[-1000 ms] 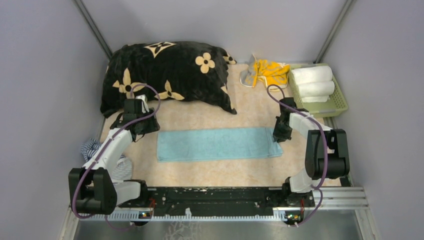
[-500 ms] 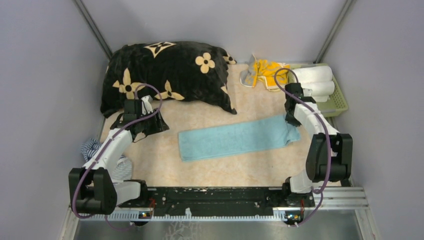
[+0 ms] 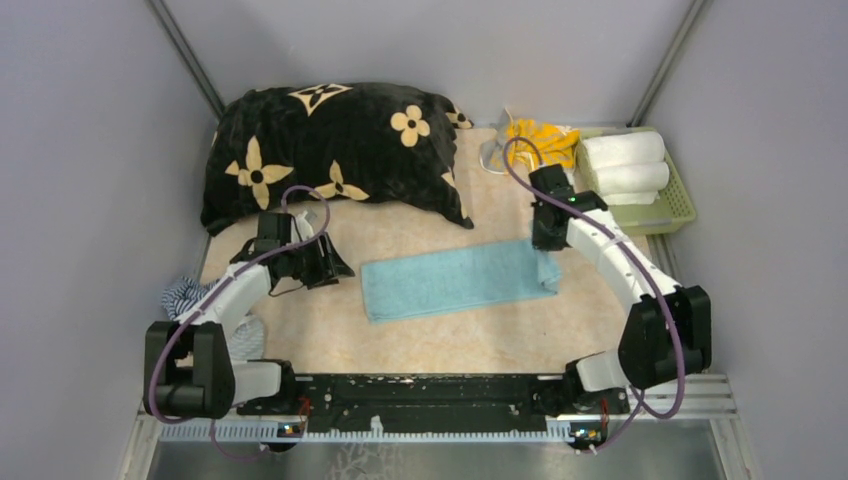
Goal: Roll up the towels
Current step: Fold the towel at the center of the board.
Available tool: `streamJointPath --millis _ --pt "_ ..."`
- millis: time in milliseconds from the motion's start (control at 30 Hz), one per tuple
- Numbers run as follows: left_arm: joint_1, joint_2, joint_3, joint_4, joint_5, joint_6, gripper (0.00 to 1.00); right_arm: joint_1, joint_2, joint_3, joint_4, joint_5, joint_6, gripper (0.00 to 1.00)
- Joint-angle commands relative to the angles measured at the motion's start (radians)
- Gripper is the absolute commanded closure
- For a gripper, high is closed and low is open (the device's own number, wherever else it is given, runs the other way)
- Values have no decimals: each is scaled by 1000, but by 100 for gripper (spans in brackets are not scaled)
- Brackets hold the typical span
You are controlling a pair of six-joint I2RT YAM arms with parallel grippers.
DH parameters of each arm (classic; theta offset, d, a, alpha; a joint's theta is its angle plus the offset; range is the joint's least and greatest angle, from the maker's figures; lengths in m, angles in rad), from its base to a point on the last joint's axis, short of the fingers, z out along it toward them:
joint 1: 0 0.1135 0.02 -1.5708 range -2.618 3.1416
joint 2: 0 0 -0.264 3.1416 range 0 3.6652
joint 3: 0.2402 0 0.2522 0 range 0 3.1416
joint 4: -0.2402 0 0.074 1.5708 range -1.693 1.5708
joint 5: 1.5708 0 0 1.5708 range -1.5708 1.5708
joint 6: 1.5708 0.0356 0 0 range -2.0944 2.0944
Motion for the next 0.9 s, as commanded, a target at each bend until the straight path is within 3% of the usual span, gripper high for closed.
streamJointPath --millis 0,167,400,600,867 --pt "-7 12 -31 66 86 -35 43 158 -7 77 -41 -163 75 100" --pt "-14 30 -68 108 110 -64 45 341 60 122 22 -269 179 100" --pt "-34 66 -91 145 111 -94 48 512 236 282 40 -287 261 100" --pt "-78 101 -116 178 100 -125 51 580 390 385 23 -275 338 100" --pt "-114 137 -134 204 80 -143 59 625 456 452 59 -265 412 100"
